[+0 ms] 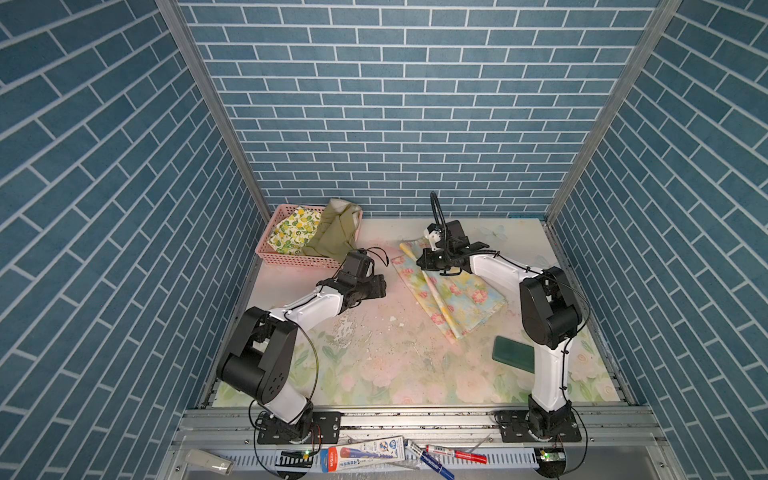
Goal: Fold and stack the skirts
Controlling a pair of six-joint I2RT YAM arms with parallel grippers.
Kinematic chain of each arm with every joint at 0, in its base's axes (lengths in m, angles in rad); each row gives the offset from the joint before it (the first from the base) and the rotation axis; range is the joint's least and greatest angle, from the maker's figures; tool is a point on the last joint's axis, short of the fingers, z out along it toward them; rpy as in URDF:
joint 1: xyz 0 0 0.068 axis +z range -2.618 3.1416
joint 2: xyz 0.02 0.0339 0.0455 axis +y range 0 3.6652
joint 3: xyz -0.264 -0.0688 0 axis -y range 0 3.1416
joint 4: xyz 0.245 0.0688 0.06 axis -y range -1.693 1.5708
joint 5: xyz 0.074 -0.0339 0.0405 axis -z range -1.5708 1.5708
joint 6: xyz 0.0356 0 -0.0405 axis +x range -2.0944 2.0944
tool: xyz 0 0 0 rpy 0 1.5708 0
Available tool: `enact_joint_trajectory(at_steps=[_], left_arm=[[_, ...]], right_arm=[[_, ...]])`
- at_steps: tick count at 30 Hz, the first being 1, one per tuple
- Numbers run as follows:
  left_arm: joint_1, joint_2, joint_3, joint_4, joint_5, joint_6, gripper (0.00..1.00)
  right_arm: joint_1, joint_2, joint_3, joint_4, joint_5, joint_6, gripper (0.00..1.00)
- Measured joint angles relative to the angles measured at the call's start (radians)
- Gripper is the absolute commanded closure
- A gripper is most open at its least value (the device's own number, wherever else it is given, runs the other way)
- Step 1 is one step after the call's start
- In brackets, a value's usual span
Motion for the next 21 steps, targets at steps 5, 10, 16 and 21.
enact_joint_trajectory(at_steps=[5,10,16,21], left_arm=[[0.000,0.008,0.000,0.001,0.000,-0.001,0.29],[0.000,0.008,0.000,0.006,0.000,-0.004,0.29],[0.000,0.023,0.001,0.023,0.004,-0.008,0.29],[-0.006,0.060,0.013,0.031,0.006,-0.010,0.27]], right_arm=[[0.016,0.040,0.000,0.002,0.001,0.010,1.00],[0.026,0.082,0.002,-0.001,0.000,0.019,0.87],[0.023,0.059,-0.014,0.004,0.009,0.026,0.47],[-0.013,-0.045,-0.096,0.015,0.026,0.028,0.44]])
